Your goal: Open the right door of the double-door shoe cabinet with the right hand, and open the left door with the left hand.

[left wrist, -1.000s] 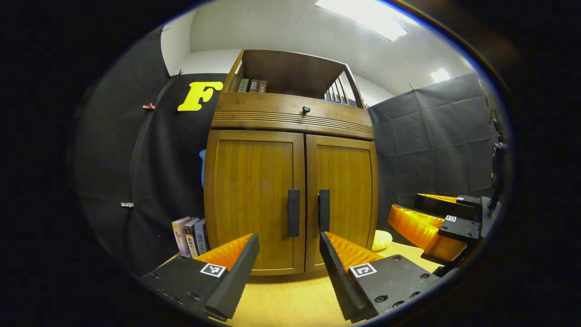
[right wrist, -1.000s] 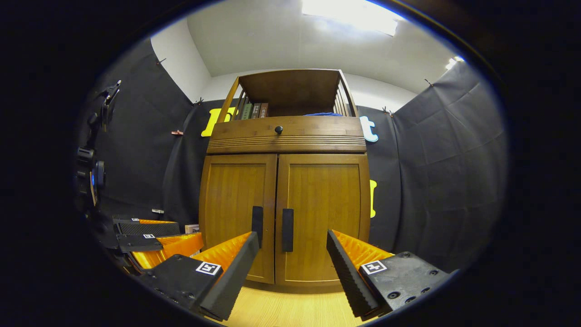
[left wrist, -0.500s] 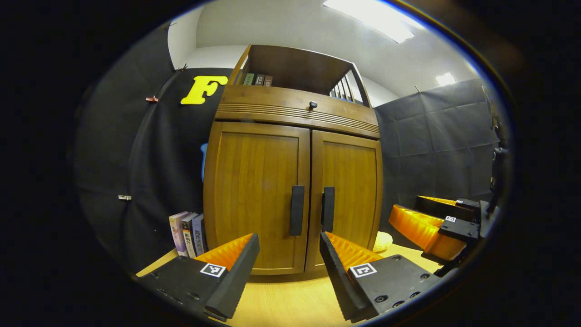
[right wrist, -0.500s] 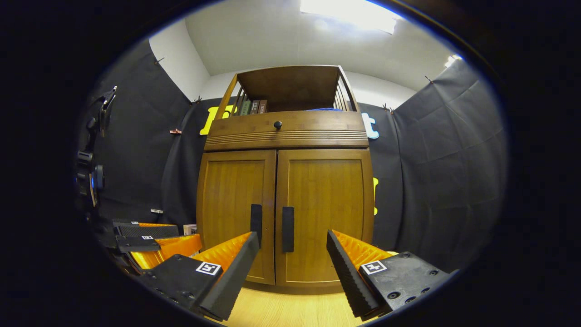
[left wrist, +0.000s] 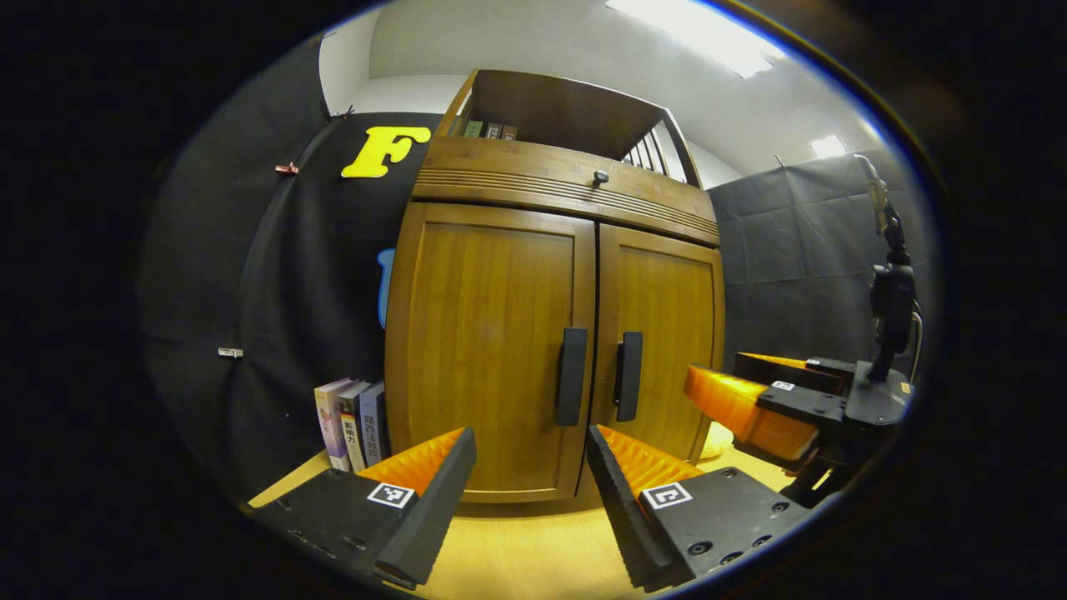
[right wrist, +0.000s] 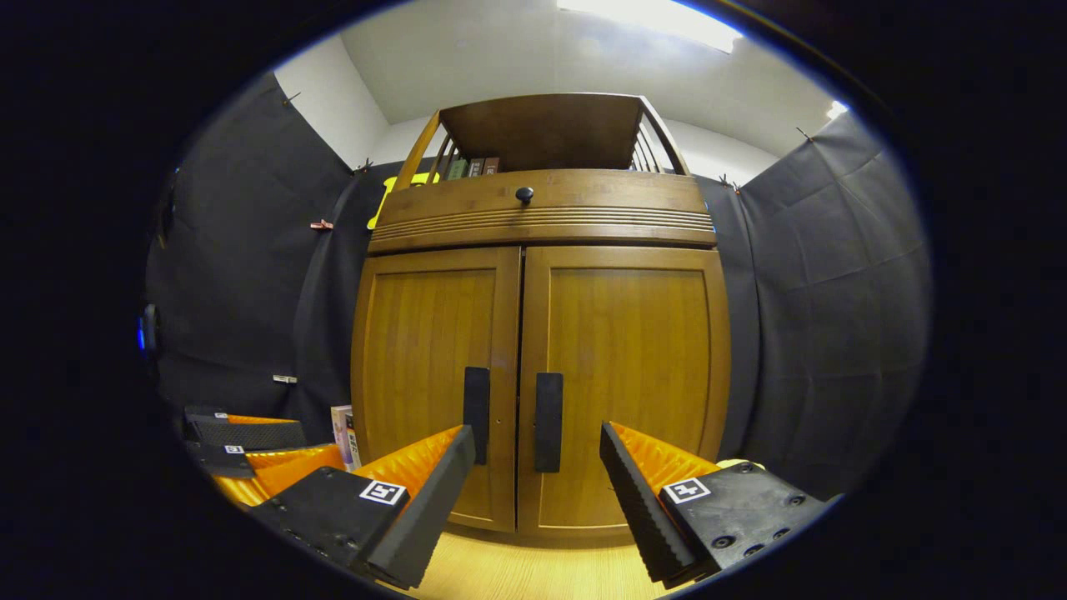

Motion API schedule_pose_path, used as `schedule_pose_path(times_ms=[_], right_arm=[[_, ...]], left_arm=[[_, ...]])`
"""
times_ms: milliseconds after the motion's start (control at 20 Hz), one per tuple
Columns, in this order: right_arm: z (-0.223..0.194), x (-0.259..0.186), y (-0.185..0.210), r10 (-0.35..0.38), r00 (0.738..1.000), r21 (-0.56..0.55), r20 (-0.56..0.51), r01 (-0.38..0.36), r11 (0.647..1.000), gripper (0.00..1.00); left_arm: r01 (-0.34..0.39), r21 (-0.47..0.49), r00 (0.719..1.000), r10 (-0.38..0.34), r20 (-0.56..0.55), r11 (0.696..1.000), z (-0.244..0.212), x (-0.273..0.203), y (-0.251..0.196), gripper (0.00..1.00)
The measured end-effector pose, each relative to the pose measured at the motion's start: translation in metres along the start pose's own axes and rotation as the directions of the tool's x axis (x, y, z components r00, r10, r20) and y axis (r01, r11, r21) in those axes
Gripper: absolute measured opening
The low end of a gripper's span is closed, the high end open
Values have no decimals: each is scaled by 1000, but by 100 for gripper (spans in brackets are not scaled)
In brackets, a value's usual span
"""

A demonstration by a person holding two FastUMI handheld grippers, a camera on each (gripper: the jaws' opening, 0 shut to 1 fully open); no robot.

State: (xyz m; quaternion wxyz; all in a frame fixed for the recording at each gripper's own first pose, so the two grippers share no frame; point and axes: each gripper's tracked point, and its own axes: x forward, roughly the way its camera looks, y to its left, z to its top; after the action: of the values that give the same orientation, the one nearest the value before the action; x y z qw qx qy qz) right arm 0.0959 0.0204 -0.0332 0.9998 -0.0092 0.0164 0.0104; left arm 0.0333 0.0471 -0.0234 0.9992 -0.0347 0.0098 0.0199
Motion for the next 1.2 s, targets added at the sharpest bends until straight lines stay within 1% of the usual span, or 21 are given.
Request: schedule_pose_path(times_ms=[200,300,350,400,600,750,850,900,1000,1050,1100,1150,1200], right_arm=[[-12,40,8,-9,1000,1,-12,9,1000,96],[-13,61,8,-28,1000,15,-5,28,999,96],[-16,72,4,-45,999,8,-8,45,999,96],[-23,81,2,-62,998,-1,-17,62,998,96],[-58,109,-2,-85,990,5,-109,86,996,93],[-71,124,-10,-114,985,10,-130,116,993,92],[-75,135,-17,-139,984,-5,-115,139,990,86],[-80,140,-23,-159,981,-18,-116,158,987,79],[-89,145,-23,-145,981,-10,-132,145,989,47],[-83,138,-20,-148,983,-18,-111,146,989,43],[-83,138,-21,-149,982,-31,-114,146,989,38],[-83,140,-20,-143,984,-39,-106,139,989,42],[-83,138,-20,-137,984,-38,-111,133,990,33]], left_arm=[[-2,5,1000,2,6,1000,0,-4,12,84],[-9,21,1000,9,8,1000,-2,-8,18,84],[-13,25,1000,13,7,1000,-3,-9,21,80],[-19,25,1000,19,7,999,-4,-11,24,84],[-45,8,999,45,18,999,-6,-15,37,84],[-49,-1,999,49,17,999,-7,-15,43,84],[-51,0,999,51,1,999,-13,-15,47,84],[-53,-3,999,53,-9,999,-16,-15,49,84],[-62,-16,998,61,-23,998,-22,-16,54,84],[-72,-20,997,71,-19,997,-21,-17,57,84],[-85,-22,996,85,-10,996,-20,-18,61,84],[-99,-23,995,99,-2,995,-18,-19,64,84],[-107,-20,994,107,2,994,-17,-21,65,84]])
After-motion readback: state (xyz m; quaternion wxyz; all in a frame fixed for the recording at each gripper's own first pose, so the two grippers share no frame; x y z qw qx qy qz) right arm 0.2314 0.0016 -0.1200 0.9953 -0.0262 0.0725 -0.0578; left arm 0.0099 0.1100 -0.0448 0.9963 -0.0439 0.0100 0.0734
